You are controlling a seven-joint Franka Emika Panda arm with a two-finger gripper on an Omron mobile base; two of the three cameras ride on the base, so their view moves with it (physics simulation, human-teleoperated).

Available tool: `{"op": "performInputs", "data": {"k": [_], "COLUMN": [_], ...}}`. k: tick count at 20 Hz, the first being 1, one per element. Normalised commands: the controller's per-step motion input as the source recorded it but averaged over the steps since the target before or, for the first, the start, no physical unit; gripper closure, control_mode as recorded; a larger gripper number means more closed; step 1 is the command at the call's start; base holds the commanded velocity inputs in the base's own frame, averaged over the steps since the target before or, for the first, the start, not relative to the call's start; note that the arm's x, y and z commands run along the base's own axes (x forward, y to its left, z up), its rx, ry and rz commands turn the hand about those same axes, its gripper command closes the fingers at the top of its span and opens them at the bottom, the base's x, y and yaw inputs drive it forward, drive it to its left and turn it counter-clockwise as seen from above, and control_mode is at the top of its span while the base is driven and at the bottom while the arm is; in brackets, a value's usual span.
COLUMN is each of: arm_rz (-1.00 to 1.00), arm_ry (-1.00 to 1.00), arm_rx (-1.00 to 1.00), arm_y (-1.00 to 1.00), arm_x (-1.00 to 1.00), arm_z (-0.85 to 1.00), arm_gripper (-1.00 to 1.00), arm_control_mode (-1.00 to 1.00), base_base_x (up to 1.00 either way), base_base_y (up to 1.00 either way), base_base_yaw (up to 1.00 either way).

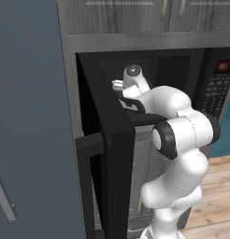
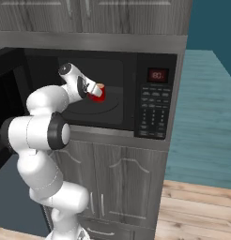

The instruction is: Pick the cup of tea, navigate to the dining table, and place it on the saucer.

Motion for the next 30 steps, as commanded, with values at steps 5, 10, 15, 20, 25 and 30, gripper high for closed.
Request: {"op": "performInputs", "data": {"k": [5, 10, 15, 20, 25, 30], "arm_rz": [0.00, 0.00, 0.00, 0.00, 0.00, 0.00], "arm_ry": [0.00, 0.00, 0.00, 0.00, 0.00, 0.00], "arm_rx": [-0.02, -0.04, -0.03, -0.01, 0.00, 0.00], "arm_y": [0.00, 0.00, 0.00, 0.00, 0.00, 0.00], "arm_x": [0.04, 0.12, 0.10, 0.14, -0.09, -0.78], "arm_z": [-0.06, -0.09, -0.06, -0.03, 0.00, 0.00], "arm_gripper": [-1.00, -1.00, 1.00, 1.00, 1.00, 1.00], "arm_control_mode": [-1.00, -1.00, -1.00, -1.00, -1.00, -1.00], "base_base_x": [0.00, 0.00, 0.00, 0.00, 0.00, 0.00], "base_base_y": [0.00, 0.00, 0.00, 0.00, 0.00, 0.00], "base_base_yaw": [0.00, 0.00, 0.00, 0.00, 0.00, 0.00]}}
